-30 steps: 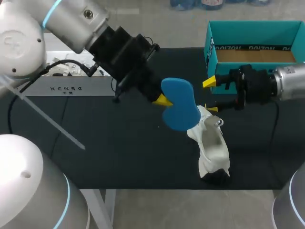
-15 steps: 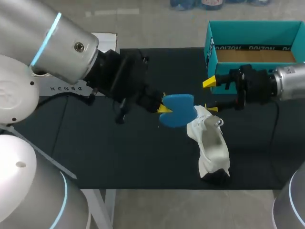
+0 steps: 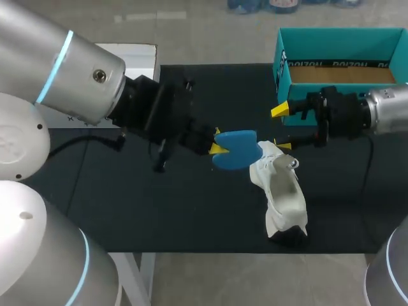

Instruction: Take the shoe out of the shoebox, open the shoe tongue, remove and reinsert the insole, then place the shoe into the shoebox

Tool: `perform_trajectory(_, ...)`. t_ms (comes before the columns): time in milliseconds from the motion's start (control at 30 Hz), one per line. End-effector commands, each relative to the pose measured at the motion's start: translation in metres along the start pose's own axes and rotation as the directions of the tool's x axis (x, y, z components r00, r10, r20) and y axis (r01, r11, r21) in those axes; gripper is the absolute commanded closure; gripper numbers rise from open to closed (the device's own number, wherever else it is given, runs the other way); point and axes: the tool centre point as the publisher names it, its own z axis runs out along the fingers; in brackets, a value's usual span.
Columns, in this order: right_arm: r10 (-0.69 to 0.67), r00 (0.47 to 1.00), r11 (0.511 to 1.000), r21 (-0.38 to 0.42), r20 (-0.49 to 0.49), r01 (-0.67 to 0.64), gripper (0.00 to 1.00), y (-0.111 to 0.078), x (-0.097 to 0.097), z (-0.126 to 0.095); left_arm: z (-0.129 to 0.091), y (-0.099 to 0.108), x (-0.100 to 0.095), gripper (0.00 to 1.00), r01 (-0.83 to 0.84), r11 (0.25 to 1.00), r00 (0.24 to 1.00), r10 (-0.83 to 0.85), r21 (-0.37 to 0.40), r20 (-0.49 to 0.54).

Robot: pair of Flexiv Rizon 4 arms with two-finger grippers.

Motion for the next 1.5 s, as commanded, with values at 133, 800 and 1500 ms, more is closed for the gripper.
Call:
perform_trajectory(133,0.000,1.000,1.000,-0.002,0.001,0.000,0.00,0.000,0.000,0.001,0.001,0.000,-0.001,1.00,-0.001,1.000,1.000,0.001,0.001,-0.001)
perform_trajectory(800,0.000,1.000,1.000,-0.002,0.001,0.000,0.00,0.000,0.000,0.001,0.040,0.006,0.071,1.00,-0.290,0.957,0.940,0.289,-0.024,0.183)
perform_trajectory(1500,0.000,1.000,1.000,-0.002,0.001,0.000,0.00,0.000,0.000,0.001,0.049,0.023,0.062,1.00,-0.396,0.918,0.813,0.363,-0.025,0.456)
